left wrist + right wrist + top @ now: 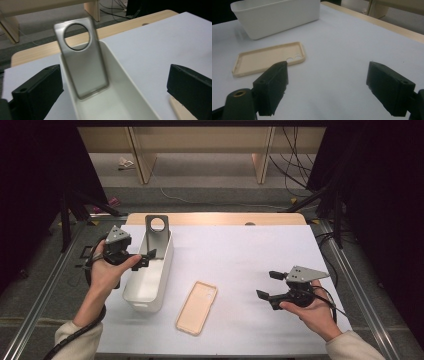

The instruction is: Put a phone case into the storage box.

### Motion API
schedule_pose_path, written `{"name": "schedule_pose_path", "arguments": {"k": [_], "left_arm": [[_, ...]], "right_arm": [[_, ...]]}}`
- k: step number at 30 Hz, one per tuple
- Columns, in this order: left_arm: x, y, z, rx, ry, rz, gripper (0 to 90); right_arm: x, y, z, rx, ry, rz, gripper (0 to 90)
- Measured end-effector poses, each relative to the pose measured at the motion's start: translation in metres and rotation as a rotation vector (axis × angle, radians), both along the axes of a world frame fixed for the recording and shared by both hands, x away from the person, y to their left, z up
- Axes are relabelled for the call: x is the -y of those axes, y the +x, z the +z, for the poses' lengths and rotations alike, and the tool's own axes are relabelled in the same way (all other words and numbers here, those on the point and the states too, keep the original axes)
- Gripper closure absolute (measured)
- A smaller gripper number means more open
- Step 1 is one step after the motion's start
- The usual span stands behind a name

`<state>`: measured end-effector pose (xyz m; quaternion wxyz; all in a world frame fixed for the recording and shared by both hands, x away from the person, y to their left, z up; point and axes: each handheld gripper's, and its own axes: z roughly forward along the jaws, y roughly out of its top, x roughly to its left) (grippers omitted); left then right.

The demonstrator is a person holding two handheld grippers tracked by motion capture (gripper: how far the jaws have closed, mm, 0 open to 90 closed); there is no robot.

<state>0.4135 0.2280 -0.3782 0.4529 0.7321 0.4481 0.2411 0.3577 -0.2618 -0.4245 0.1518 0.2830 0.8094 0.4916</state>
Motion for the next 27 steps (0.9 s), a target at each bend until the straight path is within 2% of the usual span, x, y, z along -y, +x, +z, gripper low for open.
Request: {"name": "schedule_pose_path", "arguments": {"k": [4,15,18,22,27], "left_arm": [[0.012,-0.017,-0.008,0.007,-0.022,-0.042,0.0],[0.033,-0.054,-0.019,0.031,-0.032,-0.086,0.0],[0.037,-0.065,-0.024,0.036,-0.024,-0.096,0.0],[0.043,-0.08,-0.028,0.045,0.018,-0.115,0.0],[0.044,-0.092,-0.027,0.074,0.018,-0.12,0.0]], "right_arm": [[0.0,0.0,0.0,0.0,0.003,0.0,18.5],[0.003,-0.001,0.001,0.005,0.002,0.002,18.4],[0.003,0.0,0.001,0.004,0.003,0.002,18.4],[0.002,0.0,0.0,0.002,0.002,0.002,18.4],[0.001,0.0,0.0,0.003,-0.003,0.003,18.4]]}}
